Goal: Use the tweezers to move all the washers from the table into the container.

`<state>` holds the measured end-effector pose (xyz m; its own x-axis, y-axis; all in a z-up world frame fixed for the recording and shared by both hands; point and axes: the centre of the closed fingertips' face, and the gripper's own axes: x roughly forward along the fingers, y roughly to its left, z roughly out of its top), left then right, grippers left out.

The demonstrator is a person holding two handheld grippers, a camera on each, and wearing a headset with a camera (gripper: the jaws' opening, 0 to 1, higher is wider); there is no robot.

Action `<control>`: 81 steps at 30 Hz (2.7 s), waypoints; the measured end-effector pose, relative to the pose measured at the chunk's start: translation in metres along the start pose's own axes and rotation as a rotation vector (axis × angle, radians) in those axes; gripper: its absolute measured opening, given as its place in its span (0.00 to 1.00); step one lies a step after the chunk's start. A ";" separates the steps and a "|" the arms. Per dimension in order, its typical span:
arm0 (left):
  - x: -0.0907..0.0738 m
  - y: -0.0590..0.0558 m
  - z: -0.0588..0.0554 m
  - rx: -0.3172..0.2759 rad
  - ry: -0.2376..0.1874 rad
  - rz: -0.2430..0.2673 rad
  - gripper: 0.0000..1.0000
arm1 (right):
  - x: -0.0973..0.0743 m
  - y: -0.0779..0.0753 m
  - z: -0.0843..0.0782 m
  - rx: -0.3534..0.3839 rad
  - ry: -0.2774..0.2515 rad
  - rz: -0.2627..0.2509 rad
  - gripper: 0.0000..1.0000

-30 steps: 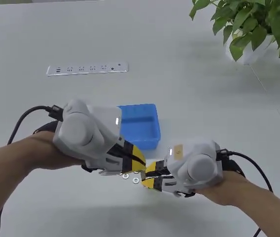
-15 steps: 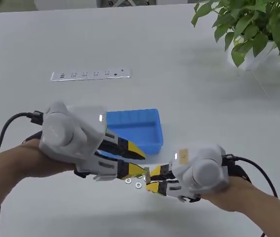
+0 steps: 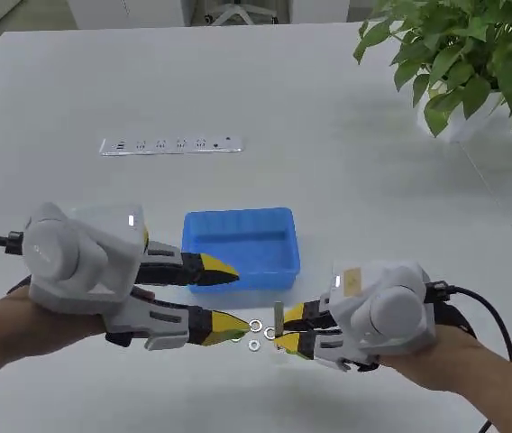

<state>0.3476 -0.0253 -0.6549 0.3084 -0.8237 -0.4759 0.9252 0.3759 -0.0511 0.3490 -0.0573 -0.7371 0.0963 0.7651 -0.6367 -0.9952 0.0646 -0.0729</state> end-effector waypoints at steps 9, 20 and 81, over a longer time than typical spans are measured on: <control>-0.017 0.007 -0.009 -0.074 -0.047 0.080 0.54 | -0.014 -0.008 0.012 -0.009 -0.009 -0.013 0.09; -0.031 0.012 -0.016 -0.134 -0.081 0.163 0.70 | -0.034 -0.029 0.036 -0.006 -0.050 -0.040 0.09; -0.048 0.040 -0.040 -0.184 -0.065 0.277 0.99 | 0.039 -0.120 0.029 0.039 -0.100 -0.076 0.09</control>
<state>0.3614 0.0465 -0.6693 0.5614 -0.7028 -0.4370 0.7509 0.6545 -0.0879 0.4723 -0.0162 -0.7309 0.1715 0.8168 -0.5509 -0.9851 0.1480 -0.0871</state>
